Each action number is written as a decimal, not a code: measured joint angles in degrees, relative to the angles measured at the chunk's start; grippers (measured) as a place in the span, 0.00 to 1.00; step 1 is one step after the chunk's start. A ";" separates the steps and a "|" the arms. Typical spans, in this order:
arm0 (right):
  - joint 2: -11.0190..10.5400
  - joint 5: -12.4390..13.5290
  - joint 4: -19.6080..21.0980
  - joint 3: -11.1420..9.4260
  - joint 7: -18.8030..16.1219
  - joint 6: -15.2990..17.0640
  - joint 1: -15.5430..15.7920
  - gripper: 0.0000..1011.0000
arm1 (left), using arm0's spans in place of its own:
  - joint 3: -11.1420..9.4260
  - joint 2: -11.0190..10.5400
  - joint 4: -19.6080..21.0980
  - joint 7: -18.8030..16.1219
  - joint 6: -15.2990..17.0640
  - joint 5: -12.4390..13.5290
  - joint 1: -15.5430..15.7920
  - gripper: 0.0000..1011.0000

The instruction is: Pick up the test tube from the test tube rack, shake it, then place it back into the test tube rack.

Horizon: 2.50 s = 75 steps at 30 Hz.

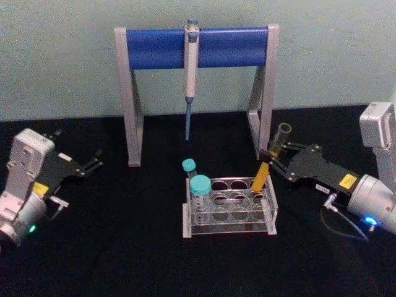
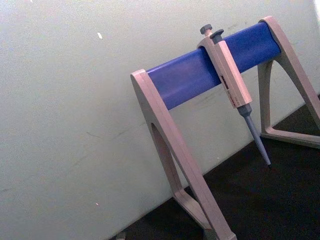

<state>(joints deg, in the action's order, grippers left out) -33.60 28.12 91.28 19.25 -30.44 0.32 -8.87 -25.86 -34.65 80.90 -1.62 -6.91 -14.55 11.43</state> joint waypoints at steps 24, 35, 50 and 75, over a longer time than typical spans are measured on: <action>0.13 -1.12 -1.73 1.61 -0.19 0.83 -1.95 0.23 | 0.00 0.00 0.00 0.00 0.00 0.00 0.00 0.99; 0.05 -1.89 -2.27 2.13 -0.16 1.33 -2.46 0.23 | 0.00 0.00 0.00 0.00 0.00 0.00 0.00 0.99; 0.46 -2.27 -3.64 2.56 -0.34 1.51 -3.07 0.23 | 0.00 0.00 0.00 0.00 0.00 0.00 0.00 0.99; 1.31 -1.91 -6.43 3.09 -1.45 0.76 -3.95 0.23 | 0.00 0.00 0.00 0.00 0.00 0.00 0.00 0.99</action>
<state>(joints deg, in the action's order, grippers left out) -32.29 26.21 84.85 22.34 -31.90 1.08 -12.83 -25.86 -34.65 80.90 -1.62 -6.91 -14.55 11.43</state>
